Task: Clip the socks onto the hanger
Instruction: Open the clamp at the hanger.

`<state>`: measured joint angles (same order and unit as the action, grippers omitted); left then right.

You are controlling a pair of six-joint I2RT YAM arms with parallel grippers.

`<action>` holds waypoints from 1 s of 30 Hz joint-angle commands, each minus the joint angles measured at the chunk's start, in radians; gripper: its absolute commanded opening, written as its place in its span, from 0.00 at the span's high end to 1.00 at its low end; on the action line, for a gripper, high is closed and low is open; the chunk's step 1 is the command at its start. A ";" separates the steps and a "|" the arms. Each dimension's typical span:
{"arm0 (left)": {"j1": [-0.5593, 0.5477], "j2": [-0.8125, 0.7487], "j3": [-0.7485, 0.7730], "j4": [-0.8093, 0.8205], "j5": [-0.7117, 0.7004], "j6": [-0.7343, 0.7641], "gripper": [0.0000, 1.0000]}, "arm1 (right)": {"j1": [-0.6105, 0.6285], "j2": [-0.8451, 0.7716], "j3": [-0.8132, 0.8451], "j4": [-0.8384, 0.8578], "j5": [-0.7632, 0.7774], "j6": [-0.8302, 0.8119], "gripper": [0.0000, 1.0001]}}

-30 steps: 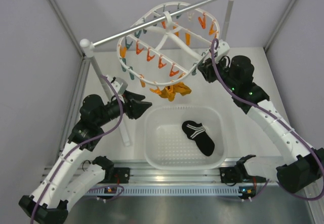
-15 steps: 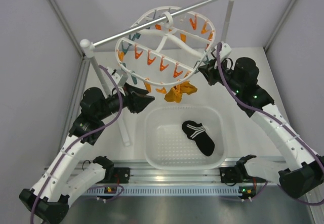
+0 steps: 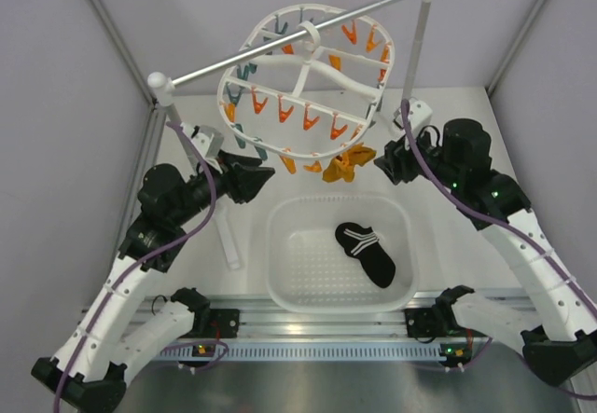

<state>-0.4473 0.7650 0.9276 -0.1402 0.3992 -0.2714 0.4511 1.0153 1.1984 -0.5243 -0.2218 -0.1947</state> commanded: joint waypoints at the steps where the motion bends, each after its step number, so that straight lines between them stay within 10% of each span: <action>1: 0.002 0.002 0.030 -0.013 -0.059 0.024 0.50 | 0.004 -0.050 0.067 -0.091 -0.100 0.006 0.50; 8: 0.002 0.065 -0.016 0.132 0.012 0.028 0.49 | 0.018 -0.058 0.001 -0.005 -0.237 0.115 0.41; 15: -0.014 0.132 -0.007 0.234 0.076 -0.008 0.50 | 0.064 -0.093 -0.020 0.024 -0.295 0.098 0.58; 30: -0.021 0.142 0.004 0.206 0.070 -0.034 0.49 | 0.348 -0.098 -0.177 0.377 -0.028 0.037 0.62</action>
<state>-0.4637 0.9062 0.9180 0.0086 0.4595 -0.2905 0.7704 0.8955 1.0492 -0.3256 -0.3508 -0.1394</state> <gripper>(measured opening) 0.507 0.375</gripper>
